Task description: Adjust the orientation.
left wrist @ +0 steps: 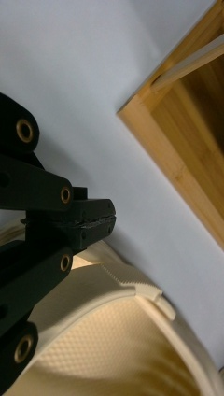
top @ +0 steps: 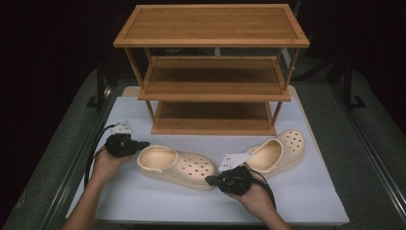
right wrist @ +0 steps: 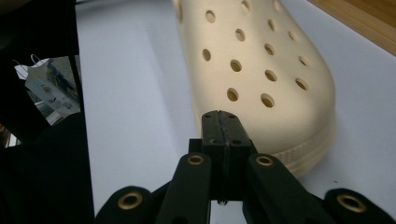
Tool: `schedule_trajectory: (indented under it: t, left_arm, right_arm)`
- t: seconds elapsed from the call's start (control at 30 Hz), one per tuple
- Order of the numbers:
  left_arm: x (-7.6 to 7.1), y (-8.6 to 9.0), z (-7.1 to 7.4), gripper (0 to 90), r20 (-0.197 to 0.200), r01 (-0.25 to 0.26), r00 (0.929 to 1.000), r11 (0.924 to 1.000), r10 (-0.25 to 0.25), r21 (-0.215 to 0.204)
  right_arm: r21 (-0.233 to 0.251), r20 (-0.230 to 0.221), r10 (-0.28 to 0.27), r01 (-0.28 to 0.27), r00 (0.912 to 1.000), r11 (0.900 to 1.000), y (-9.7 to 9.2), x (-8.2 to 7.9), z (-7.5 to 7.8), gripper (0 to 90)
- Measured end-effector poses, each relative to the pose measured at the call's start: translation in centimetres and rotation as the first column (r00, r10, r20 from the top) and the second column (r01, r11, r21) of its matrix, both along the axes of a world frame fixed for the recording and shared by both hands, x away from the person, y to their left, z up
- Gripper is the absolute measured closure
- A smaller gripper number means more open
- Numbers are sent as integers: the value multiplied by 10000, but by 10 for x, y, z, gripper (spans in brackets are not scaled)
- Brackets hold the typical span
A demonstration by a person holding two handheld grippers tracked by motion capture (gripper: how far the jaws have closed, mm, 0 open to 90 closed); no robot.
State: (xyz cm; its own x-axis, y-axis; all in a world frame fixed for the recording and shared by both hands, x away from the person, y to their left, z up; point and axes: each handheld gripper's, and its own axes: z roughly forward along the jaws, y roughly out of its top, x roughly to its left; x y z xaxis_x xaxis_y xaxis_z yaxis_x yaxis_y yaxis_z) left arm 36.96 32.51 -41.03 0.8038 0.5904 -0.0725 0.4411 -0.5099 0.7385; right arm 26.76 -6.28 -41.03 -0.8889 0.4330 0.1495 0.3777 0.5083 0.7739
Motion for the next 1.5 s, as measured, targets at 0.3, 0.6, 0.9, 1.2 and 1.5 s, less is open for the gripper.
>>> schedule_trajectory:
  t: [0.3,0.6,0.9,1.2,1.5]
  left_arm:
    - [-31,6,-1,900,-94,273,9996,9996,-272,33]
    - [-49,9,-2,900,-306,621,9975,9969,-637,-479]
    - [-52,-10,-1,900,-376,1222,9915,9904,-1248,-651]
    - [-57,-28,-1,900,-406,1870,9811,9811,-1890,-501]
    - [-59,-40,-3,900,-433,2240,9732,9736,-2259,-445]
  right_arm:
    - [-118,139,-460,462,9988,9989,-1,11,1,897]
    - [-250,209,-930,935,9954,9953,6,23,3,897]
    - [-403,261,-1623,1633,9864,9858,12,37,5,897]
    - [-267,110,-2258,2260,9741,9738,16,50,5,897]
    - [-43,-28,-2663,2662,9639,9639,22,64,4,898]
